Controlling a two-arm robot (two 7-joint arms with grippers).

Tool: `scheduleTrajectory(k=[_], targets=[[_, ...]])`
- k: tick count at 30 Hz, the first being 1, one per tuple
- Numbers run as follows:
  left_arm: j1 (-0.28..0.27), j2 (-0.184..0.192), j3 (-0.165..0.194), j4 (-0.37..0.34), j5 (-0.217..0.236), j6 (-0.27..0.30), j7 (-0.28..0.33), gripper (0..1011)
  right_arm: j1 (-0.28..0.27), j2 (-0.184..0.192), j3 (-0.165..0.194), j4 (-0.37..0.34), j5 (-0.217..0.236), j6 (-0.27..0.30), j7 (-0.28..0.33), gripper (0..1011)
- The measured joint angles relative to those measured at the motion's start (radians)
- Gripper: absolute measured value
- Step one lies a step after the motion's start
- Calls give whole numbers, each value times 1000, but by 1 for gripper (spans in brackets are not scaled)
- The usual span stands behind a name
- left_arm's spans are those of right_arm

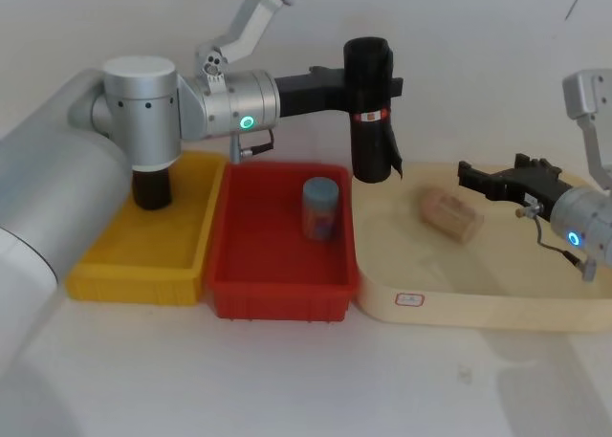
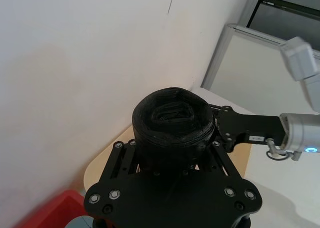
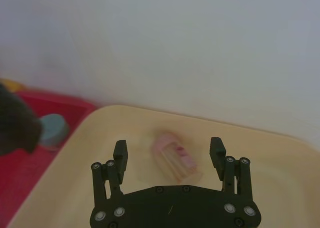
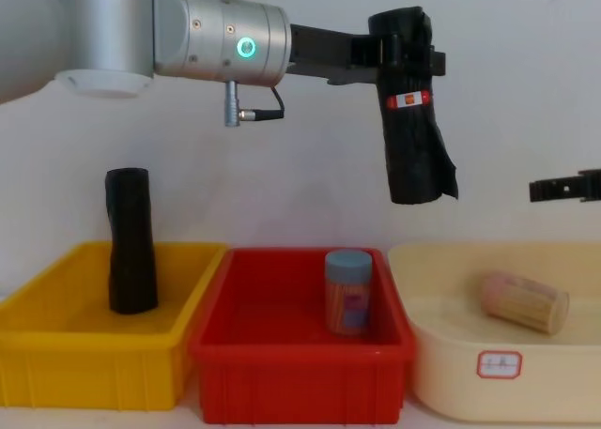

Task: Pick up the garbage bag with the one hand and transfer it to the other hand.

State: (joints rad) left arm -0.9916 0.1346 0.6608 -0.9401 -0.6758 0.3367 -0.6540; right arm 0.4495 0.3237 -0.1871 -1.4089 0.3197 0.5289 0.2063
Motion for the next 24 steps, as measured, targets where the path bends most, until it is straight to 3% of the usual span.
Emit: scheduleTrajectory(k=[9,24], targets=[[-6,-19,15,28,3,-12,-1,446,-44,32,-13,-102,25,-17,71,999],[-11,-41,28,57,22,-25,-7,446,-81,89,-46,-204,75,-20,203,1000]])
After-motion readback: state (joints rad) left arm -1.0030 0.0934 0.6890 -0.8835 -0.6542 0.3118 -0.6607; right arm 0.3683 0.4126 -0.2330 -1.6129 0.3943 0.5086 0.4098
